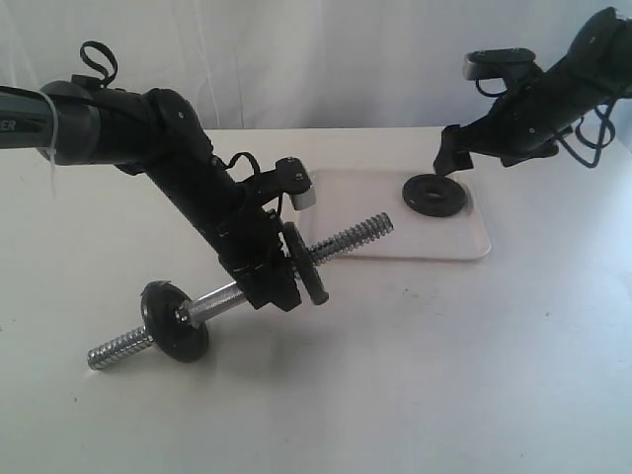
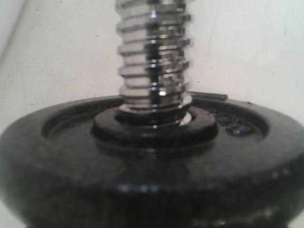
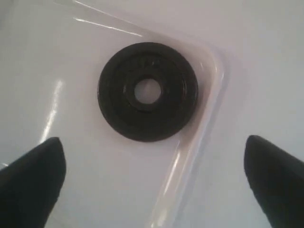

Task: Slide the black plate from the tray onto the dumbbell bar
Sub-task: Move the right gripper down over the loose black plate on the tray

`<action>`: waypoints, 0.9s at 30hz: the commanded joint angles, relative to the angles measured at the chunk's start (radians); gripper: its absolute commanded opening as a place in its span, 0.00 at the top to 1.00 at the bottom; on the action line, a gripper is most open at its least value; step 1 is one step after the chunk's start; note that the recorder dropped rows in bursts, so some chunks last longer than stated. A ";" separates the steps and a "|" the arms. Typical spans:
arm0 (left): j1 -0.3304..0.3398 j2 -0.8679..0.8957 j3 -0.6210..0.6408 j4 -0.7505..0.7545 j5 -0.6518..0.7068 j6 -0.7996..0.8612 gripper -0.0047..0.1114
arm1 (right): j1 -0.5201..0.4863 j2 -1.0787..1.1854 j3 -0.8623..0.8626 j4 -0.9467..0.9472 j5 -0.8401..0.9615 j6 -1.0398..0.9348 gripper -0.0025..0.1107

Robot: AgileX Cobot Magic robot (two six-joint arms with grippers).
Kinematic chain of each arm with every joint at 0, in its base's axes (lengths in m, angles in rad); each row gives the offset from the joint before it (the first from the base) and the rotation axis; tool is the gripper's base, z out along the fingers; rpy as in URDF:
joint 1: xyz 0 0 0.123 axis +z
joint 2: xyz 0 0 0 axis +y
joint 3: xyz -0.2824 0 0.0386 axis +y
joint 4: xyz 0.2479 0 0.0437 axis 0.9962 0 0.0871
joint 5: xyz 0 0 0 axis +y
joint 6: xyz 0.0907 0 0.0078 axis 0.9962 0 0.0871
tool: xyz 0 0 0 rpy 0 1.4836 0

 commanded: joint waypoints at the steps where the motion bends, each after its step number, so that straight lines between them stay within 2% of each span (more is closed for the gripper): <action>1: 0.001 -0.059 -0.017 -0.124 0.017 0.012 0.96 | 0.025 0.067 -0.094 -0.017 0.040 0.027 0.13; 5: 0.001 -0.059 -0.017 -0.124 0.017 0.012 0.96 | 0.029 0.125 -0.201 -0.091 0.091 0.086 0.13; 11: 0.001 -0.059 -0.017 -0.128 0.015 0.012 0.96 | 0.036 0.225 -0.344 -0.094 0.130 0.074 0.13; 22: 0.001 -0.059 -0.017 -0.128 0.016 0.019 0.96 | 0.086 0.332 -0.351 -0.092 -0.020 0.021 0.13; 27: 0.001 -0.059 -0.017 -0.128 0.016 0.019 0.96 | 0.086 0.335 -0.351 -0.138 -0.013 0.021 0.13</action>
